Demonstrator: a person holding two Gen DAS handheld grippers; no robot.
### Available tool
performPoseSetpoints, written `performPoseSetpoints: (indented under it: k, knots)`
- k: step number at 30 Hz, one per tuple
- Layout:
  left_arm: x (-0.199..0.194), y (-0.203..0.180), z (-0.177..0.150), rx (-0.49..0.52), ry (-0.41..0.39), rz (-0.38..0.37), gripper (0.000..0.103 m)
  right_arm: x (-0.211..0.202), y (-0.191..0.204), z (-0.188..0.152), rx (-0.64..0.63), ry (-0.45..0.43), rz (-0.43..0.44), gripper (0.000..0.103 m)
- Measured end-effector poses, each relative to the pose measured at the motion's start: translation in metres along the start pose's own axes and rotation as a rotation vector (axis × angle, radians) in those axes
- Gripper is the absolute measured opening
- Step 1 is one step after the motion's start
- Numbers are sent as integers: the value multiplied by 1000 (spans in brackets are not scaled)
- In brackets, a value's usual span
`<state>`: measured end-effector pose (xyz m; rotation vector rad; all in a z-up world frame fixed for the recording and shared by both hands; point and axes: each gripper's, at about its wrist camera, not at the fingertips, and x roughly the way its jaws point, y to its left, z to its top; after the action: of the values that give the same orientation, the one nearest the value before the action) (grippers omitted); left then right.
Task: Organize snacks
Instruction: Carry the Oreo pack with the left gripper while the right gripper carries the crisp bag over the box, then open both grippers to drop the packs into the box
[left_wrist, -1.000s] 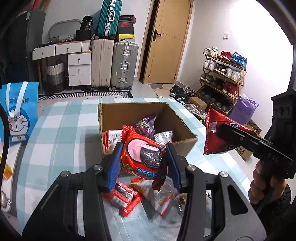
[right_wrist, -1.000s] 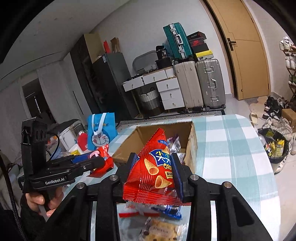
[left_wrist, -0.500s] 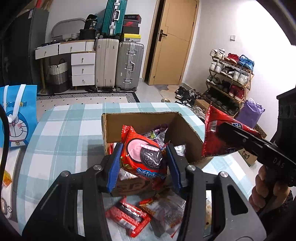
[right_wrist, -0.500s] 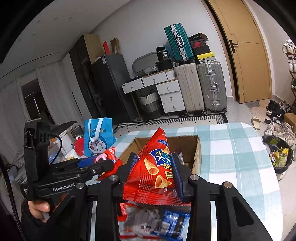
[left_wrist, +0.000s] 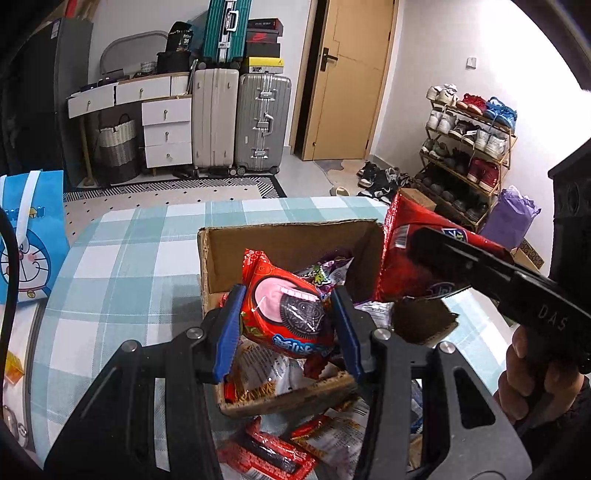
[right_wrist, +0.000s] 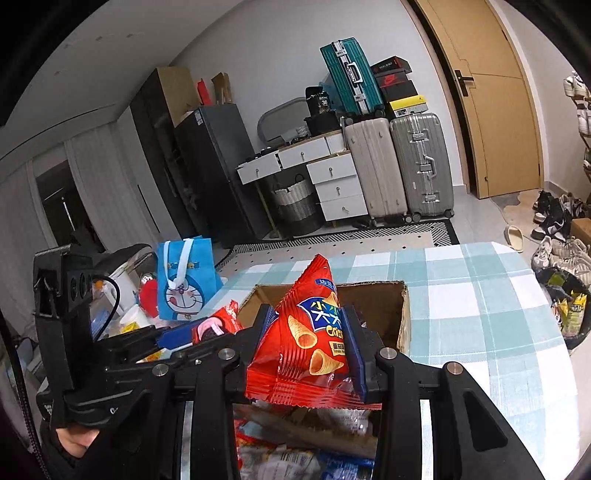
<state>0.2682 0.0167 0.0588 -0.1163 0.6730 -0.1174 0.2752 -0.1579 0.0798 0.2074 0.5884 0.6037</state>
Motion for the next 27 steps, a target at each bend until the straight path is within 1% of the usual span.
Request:
performPoseSetpoints:
  k: [3,10,14,16,20,23,25,26,27]
  knots:
    - [10,3,0,-3,4,6,44,11,-4,1,23,19,15,37]
    - [31,8,-4,0,31,9,44,31,-6,-3,-10,45,-30,37]
    - [42,9,-6,6,45,-3,44,40,-10,-7,-14,67,-34,37]
    - [48,8,-7,11,57,-4,44,45,-14,-8,-8,83,-21,37]
    - [53,7,-14,22,71,-1,44,50,-15,-11,-25,96,-28,37]
    - [54,8,-12,21,68,-1,45,52,-19,-11,-4,104,-14,37]
    - [54,10,-11,11,78,-8,51,51,-18,-10,-7,117,-14,38]
    - [52,10,-11,6,77,-10,58,50,-17,-9,-10,113,-21,39]
    - [50,11,-10,-1,73,-10,68,46,-16,-8,-16,103,-29,44]
